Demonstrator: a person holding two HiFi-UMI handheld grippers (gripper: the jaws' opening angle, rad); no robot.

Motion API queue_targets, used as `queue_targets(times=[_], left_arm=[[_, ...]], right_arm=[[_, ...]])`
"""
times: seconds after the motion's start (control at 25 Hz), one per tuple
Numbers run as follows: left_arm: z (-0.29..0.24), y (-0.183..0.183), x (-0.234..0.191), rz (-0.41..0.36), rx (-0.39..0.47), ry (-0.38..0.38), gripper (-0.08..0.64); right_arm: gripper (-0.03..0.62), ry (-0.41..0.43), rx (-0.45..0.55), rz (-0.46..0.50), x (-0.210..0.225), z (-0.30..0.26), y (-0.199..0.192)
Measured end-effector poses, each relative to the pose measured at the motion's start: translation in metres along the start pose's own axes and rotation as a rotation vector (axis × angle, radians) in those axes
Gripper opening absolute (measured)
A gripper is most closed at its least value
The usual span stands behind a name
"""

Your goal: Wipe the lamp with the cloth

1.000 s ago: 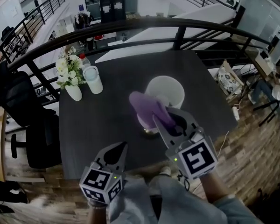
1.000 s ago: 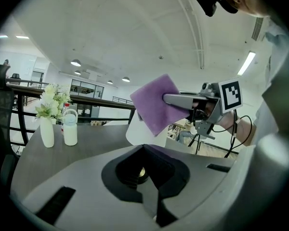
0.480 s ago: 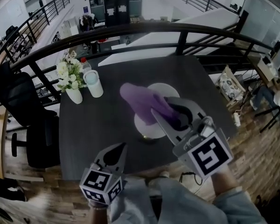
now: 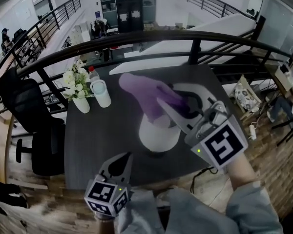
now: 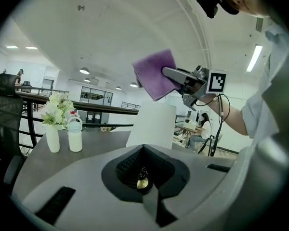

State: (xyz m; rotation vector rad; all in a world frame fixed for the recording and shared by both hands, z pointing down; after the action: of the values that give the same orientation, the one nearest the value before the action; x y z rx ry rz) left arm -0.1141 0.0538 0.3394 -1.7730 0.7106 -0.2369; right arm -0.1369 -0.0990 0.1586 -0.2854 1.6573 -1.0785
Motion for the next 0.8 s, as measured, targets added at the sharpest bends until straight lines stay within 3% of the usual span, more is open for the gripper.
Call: queue_targets(times=[0.4, 0.68, 0.8], left_arm=[[0.001, 0.000, 0.012, 0.017, 0.009, 0.092, 0.002], [0.007, 0.000, 0.025, 0.046, -0.039, 0.148, 0.002], [0.009, -0.006, 0.025, 0.047, -0.001, 0.183, 0.002]], right_arm=[[0.051, 0.091, 0.045, 0.090, 0.032, -0.011, -0.029], [0.051, 0.305, 0.072, 0.065, 0.036, -0.031, -0.052], [0.051, 0.338, 0.070, 0.054, 0.044, -0.041, -0.057]])
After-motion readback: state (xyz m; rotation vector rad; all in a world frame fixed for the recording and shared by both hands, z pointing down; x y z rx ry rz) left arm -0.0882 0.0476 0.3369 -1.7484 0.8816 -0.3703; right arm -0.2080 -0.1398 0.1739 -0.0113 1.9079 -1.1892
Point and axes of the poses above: the fingertips, and each gripper's own axes: z backward along the fingers, x to its right, y out of its top, the point moved 4 cm from there along z, backward along the fingers, and after that the axes turned 1 degree about z, right-handed, at the moved point
